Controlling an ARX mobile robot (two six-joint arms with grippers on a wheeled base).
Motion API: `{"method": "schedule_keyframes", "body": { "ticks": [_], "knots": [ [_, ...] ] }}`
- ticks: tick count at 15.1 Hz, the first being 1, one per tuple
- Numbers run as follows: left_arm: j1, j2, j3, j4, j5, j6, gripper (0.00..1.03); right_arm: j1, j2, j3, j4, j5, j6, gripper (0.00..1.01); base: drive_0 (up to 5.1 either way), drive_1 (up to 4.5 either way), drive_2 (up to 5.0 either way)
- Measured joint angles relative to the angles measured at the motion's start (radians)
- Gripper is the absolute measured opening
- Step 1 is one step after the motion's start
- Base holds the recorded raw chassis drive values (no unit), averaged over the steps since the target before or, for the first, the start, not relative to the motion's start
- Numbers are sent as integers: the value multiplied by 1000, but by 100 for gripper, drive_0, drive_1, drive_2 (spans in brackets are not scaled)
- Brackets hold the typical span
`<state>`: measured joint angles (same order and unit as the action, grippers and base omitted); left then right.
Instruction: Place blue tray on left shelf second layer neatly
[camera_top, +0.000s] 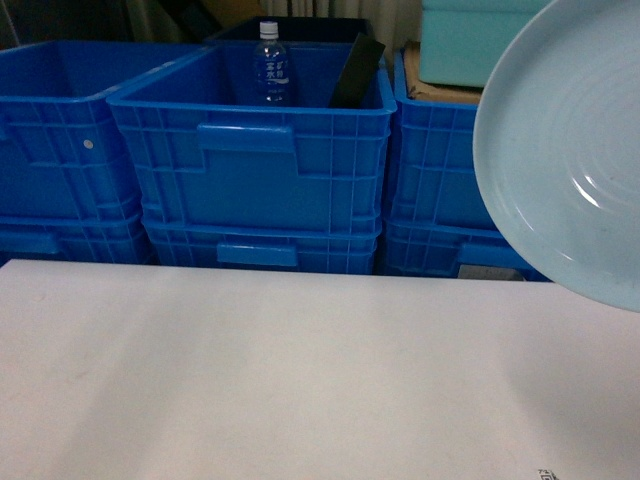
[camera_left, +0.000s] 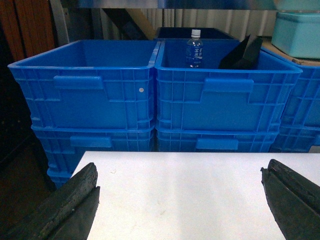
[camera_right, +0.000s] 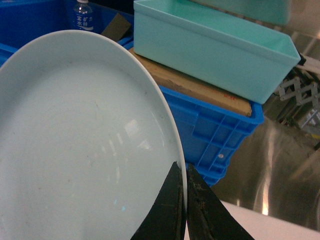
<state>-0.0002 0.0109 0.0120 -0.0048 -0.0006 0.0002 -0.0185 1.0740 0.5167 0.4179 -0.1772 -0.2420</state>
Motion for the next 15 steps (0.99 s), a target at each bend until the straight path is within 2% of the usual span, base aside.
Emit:
{"method": "schedule_keyframes", "body": {
  "ticks": [2,3,4,5,8,10,11,13,15],
  "knots": [
    [0,0,0,1,0,0,98,-17,-6,-57,75,16,43,2,0,0,0],
    [0,0,0,0,0,0,98,-48,6,-80,116,4,60,2,0,0,0],
    [0,0,0,0,-1,0,98,-94,19,-94,97,-6,83,2,0,0,0],
    [0,0,0,0,-1,0,98,-101,19,-105,75,-8,103,2,0,0,0],
    [0,0,0,0,0,0,98,-101,-35,-142,68,-22,135,2,0,0,0],
    [0,0,0,0,0,0,98,-99,-70,-172,38,-20,137,2,0,0,0],
    [0,0,0,0,1,0,98,-85,-85,-180,27,3,137,2,0,0,0],
    [0,0,0,1,0,0,98,-20,-110,-188,23,29,137,2,0,0,0],
    [0,0,0,0,0,0,98,-8,-111,-207,64,48,135,2,0,0,0]
  ]
}}
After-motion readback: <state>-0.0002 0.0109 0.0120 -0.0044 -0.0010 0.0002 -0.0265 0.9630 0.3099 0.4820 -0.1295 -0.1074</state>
